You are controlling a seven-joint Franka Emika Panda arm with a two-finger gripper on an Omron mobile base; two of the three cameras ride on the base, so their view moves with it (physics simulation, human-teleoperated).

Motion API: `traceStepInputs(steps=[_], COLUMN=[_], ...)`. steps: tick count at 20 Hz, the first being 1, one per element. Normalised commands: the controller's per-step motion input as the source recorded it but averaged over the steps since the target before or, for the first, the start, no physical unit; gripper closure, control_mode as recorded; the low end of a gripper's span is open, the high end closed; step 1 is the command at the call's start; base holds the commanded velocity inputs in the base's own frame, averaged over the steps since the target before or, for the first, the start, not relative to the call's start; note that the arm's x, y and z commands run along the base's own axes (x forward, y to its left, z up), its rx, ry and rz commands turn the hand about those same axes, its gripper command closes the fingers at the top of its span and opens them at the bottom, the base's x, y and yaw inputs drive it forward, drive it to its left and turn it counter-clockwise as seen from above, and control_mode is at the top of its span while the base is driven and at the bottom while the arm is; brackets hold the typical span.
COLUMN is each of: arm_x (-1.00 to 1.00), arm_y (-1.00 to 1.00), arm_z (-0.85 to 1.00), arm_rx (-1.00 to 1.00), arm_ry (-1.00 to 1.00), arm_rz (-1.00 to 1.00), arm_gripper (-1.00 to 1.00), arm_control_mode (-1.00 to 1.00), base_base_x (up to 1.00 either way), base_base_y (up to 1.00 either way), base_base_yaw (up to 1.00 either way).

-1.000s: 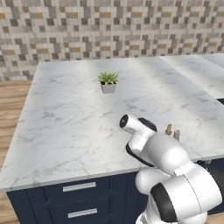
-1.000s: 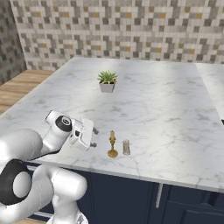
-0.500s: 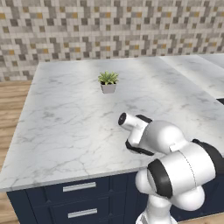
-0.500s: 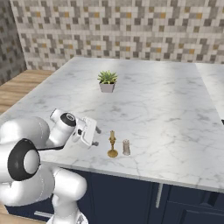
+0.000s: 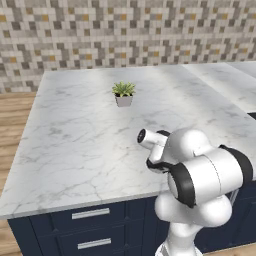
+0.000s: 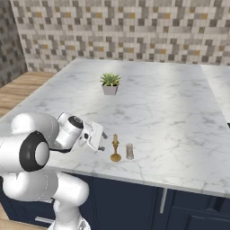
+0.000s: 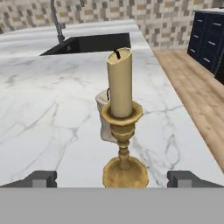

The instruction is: Pick the candle and candle from the dining table and place them in the open cabinet. Close the cabinet after placing the objects.

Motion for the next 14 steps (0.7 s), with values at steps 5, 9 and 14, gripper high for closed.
traceStepInputs(steps=[5, 9, 14], arm_x=[0.00, 0.00, 0.00], arm_y=[-0.17, -0.16, -0.17], arm_z=[-0.20, -0.20, -0.19], arm_rx=[0.00, 0.00, 0.00], arm_ry=[0.00, -0.01, -0.01], arm_rz=[0.00, 0.00, 0.00], arm_gripper=[-1.00, -1.00, -1.00], arm_control_mode=[-1.00, -1.00, -1.00], base_base_x=[0.00, 0.00, 0.00], base_base_y=[0.00, 0.00, 0.00], base_base_yaw=[0.00, 0.00, 0.00])
